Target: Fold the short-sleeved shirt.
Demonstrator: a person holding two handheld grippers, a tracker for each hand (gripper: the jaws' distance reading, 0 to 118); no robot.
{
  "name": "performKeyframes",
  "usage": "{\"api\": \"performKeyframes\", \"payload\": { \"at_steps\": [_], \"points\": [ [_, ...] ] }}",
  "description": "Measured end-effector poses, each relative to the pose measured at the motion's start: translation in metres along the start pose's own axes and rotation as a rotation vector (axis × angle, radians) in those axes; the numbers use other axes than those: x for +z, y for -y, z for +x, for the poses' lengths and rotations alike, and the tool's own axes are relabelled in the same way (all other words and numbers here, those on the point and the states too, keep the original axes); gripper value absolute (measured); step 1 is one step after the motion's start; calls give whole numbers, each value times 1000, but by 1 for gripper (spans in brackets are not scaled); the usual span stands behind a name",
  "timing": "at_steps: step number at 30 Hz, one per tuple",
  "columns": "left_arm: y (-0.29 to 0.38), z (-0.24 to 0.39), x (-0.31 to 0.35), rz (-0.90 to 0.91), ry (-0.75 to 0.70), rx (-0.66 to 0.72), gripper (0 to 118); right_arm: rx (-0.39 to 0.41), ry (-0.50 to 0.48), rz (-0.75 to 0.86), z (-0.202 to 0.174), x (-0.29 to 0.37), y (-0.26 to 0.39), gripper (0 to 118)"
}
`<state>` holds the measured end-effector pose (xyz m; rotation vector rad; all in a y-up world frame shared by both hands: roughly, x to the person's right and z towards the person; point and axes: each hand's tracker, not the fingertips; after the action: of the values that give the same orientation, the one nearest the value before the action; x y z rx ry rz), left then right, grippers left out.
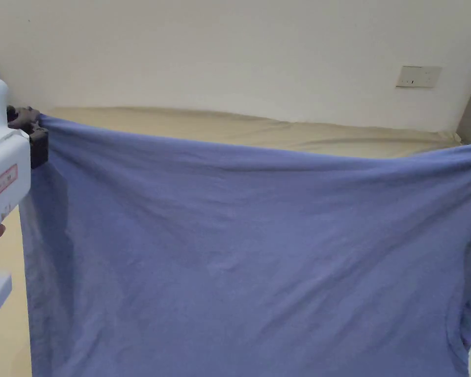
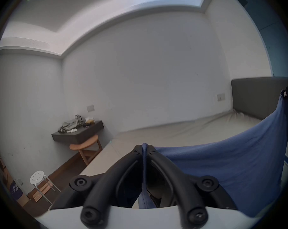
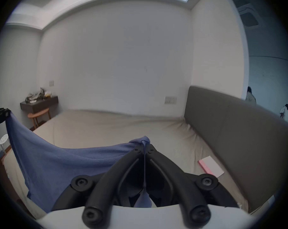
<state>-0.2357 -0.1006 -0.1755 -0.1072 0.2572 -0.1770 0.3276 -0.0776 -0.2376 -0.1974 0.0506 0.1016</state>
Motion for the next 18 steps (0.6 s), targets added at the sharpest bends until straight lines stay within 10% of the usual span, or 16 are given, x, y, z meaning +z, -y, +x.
{"api": "performKeyframes", "payload": {
  "at_steps": [18],
  "points": [
    [-147, -40, 31, 208, -42, 27, 1, 155, 134, 354, 0, 47, -151, 0]
  ]
}}
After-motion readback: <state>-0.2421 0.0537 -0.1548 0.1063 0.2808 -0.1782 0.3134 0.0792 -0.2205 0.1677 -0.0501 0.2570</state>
